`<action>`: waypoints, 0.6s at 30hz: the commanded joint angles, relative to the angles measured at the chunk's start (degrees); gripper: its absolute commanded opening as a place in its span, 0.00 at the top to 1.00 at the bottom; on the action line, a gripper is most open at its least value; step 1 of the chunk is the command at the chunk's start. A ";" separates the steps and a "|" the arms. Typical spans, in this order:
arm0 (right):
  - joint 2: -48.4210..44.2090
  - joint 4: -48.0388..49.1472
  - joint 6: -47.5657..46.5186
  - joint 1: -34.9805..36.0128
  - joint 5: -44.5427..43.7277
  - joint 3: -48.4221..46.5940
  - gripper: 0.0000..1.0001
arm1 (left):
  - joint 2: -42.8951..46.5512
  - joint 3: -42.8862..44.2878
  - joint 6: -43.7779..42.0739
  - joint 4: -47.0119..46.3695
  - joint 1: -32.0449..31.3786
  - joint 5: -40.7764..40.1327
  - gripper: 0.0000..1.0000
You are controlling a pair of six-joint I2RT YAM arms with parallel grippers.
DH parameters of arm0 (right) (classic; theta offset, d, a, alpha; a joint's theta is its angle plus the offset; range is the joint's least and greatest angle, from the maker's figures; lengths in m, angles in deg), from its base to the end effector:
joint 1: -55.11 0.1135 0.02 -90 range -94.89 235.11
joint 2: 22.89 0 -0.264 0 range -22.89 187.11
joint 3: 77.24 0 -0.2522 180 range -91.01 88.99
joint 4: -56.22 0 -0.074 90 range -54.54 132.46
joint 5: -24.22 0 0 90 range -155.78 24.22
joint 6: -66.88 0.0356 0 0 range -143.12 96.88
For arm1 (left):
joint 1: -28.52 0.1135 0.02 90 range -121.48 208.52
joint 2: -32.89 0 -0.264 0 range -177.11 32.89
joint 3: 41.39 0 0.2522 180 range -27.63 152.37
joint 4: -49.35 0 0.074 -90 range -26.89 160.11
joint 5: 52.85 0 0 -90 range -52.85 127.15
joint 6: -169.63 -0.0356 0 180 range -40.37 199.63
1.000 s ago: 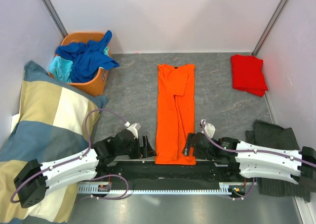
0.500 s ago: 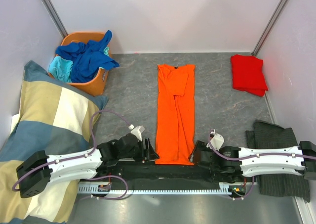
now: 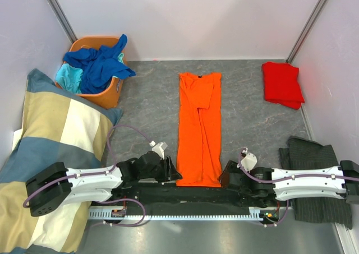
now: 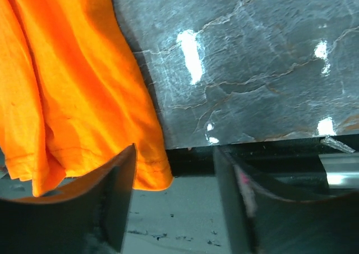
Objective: Fold and stack the t-shirts
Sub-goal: Grab the bottom of the folded rectangular tshirt with both arms
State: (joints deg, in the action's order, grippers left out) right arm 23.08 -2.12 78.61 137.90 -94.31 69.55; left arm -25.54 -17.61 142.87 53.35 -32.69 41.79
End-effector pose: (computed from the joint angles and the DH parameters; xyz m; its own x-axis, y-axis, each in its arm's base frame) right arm 0.0315 0.1135 0.1480 -0.8103 0.4491 -0.3766 0.2895 0.8654 0.4090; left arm 0.0816 -0.1545 0.1267 -0.9426 -0.1327 -0.3065 0.1384 0.6799 -0.7201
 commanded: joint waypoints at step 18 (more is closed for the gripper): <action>1.93 8.28 -1.19 0.45 -0.38 2.30 0.61 | -2.12 -2.20 0.39 0.97 -0.31 -0.78 0.80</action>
State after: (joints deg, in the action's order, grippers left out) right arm 24.96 2.80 77.65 137.98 -93.48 70.97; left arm -27.07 -18.66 143.18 52.32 -32.69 41.75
